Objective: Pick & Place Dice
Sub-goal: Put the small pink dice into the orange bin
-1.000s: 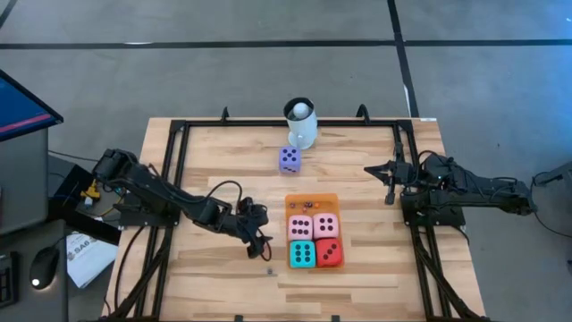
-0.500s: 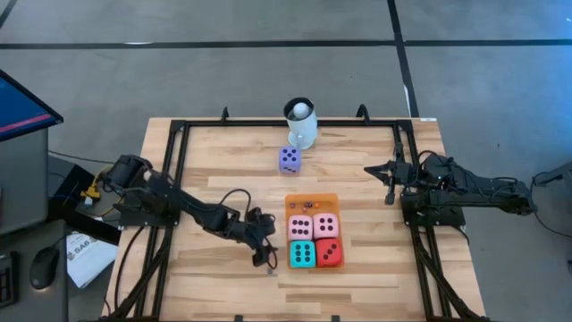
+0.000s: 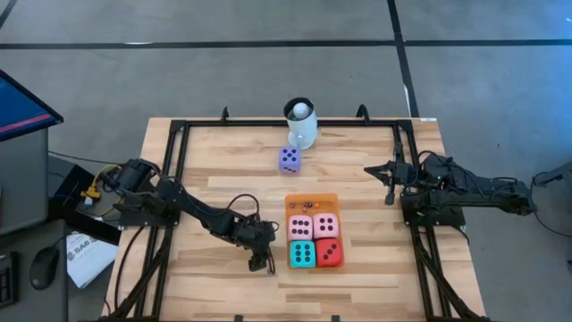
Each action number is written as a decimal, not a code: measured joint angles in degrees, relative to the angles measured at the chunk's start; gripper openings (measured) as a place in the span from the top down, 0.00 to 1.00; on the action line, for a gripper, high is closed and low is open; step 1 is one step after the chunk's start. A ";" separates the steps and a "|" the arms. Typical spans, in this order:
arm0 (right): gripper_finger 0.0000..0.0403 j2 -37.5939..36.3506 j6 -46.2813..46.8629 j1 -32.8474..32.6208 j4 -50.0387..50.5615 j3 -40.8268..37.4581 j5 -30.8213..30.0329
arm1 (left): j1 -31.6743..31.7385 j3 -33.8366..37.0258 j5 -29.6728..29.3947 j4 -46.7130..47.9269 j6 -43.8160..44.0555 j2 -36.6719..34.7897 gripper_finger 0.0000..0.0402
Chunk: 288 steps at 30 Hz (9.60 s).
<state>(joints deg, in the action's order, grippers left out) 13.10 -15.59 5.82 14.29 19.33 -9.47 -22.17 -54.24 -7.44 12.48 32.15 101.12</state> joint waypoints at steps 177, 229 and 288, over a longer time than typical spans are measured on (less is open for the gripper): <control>1.00 0.00 0.07 0.04 0.11 0.00 0.00 | -0.72 1.68 -3.04 -1.85 2.85 1.75 0.79; 1.00 0.00 0.09 0.04 0.13 0.00 -0.01 | 6.22 1.66 -4.38 -1.71 -5.36 -10.36 0.90; 1.00 0.00 0.09 0.35 -0.81 0.00 0.00 | 20.72 -6.78 -2.55 -25.23 -18.21 4.26 0.89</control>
<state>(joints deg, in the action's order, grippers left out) 13.10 -15.51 6.17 13.47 19.33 -9.47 -1.46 -61.01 -10.00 -12.75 13.93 105.38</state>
